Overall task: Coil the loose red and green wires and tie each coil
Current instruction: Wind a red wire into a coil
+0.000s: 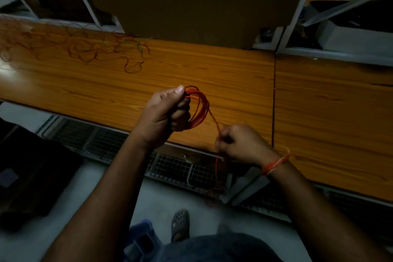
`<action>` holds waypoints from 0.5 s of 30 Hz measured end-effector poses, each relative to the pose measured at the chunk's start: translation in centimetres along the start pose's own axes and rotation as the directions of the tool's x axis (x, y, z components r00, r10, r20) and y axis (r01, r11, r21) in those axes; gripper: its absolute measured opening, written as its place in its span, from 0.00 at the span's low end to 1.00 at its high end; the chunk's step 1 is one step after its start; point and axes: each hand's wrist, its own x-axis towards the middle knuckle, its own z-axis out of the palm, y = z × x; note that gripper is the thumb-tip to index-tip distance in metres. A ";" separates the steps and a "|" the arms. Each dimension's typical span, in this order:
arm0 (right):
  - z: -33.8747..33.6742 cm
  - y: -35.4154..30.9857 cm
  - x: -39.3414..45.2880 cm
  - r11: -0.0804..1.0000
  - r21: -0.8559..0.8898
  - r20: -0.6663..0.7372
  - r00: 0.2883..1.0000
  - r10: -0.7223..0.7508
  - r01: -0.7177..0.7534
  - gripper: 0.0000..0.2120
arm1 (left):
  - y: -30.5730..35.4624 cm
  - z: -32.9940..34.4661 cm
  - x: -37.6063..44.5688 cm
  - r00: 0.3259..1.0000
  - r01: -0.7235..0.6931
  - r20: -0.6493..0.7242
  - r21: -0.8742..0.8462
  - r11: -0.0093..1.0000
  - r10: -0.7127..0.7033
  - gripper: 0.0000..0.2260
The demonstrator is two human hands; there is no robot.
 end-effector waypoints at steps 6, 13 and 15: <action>1.7 0.0 -2.1 0.937 0.349 0.250 0.965 -0.079 -0.013 0.09 | -1.1 2.9 -0.9 0.998 -0.052 -0.043 -0.024 0.998 0.051 0.19; 1.5 1.3 -3.2 0.955 0.297 0.147 0.987 -0.068 0.021 0.09 | -2.0 4.9 -3.1 0.995 -0.016 -0.098 -0.004 1.000 0.016 0.17; 2.0 2.0 -4.4 0.948 0.314 0.408 0.910 -0.079 -0.059 0.09 | -1.7 4.9 -3.7 0.995 -0.011 -0.093 0.079 0.997 0.019 0.18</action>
